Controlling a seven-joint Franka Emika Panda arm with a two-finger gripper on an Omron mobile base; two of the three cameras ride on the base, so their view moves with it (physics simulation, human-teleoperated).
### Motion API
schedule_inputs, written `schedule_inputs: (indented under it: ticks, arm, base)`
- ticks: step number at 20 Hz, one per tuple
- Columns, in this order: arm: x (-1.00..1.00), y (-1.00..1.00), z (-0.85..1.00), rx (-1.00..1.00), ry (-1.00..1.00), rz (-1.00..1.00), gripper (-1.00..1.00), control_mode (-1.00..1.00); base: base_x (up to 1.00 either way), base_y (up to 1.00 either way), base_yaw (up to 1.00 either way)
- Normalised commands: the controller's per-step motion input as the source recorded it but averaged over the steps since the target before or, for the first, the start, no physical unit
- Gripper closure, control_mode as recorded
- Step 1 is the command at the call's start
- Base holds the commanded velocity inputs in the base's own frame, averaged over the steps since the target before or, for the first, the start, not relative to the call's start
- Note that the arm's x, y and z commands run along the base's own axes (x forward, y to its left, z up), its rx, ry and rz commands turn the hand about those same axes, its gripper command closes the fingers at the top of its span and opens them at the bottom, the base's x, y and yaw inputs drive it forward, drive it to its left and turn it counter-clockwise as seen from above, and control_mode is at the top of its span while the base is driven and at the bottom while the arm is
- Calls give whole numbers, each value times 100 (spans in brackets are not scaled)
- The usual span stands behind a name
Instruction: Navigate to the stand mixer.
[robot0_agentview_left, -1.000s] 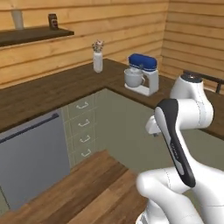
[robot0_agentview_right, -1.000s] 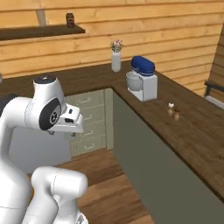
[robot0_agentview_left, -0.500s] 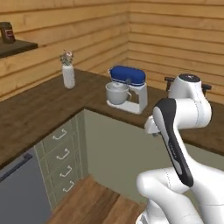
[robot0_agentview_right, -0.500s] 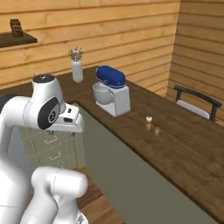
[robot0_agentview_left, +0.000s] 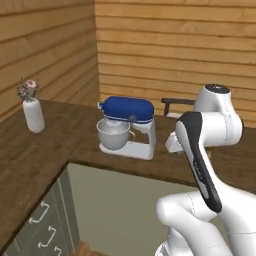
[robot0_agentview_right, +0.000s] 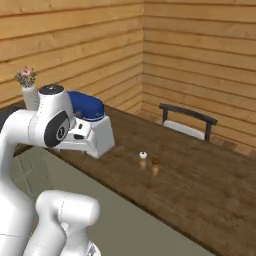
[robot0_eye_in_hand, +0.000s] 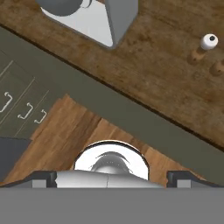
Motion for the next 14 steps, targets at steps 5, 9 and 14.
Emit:
schedule_inputs:
  ticks: [5, 9, 14]
  arm:
    - [0, 0, 0, 0, 0, 0, -100, 100]
    - [0, 0, 0, 0, 0, 0, -100, 100]
    - [0, 0, 0, 0, 0, 0, -100, 100]
  base:
    - [72, 57, -38]
    - [64, 52, -37]
    - [62, 49, -37]
